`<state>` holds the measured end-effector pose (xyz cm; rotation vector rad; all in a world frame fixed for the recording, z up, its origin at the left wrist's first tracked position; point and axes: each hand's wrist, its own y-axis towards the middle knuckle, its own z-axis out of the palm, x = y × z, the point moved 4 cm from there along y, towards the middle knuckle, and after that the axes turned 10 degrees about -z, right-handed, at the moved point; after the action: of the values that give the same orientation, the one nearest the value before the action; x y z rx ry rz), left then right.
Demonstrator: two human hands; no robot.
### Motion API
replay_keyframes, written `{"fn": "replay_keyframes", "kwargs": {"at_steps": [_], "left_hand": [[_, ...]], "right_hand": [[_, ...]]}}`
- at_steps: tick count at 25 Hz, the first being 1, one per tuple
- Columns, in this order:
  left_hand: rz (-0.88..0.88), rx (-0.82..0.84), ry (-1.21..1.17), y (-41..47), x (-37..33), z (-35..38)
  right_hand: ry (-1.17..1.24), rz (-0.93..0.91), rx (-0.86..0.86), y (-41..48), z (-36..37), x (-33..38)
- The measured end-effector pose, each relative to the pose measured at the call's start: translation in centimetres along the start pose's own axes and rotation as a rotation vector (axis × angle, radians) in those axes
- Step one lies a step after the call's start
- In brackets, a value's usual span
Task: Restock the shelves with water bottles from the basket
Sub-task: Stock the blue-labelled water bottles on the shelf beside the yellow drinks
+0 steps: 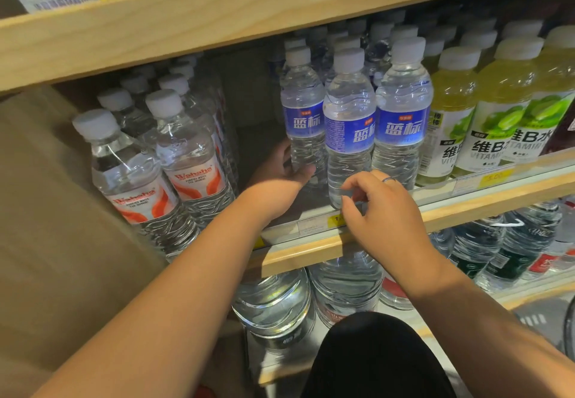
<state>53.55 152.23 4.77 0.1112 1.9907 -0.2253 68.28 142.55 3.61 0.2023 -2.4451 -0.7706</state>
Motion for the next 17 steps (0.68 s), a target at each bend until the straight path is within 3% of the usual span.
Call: {"fn": "replay_keyframes", "kwargs": {"at_steps": [6,12,17], "left_hand": [[0.21,-0.202,0.566,-7.8,-1.1,-0.3],[0.479,-0.074,0.779,-12.7,-3.2,3.2],[0.634,0.019,0.848,-14.7,-6.4,10.7]], "right_hand": [[-0.163,-0.049,0.044,-1.3,-2.2,0.6],[-0.431,-0.093,0.105,-4.6,-8.6,-1.1],[-0.617,0.043,0.124,-8.9,-16.4,-5.0]]}}
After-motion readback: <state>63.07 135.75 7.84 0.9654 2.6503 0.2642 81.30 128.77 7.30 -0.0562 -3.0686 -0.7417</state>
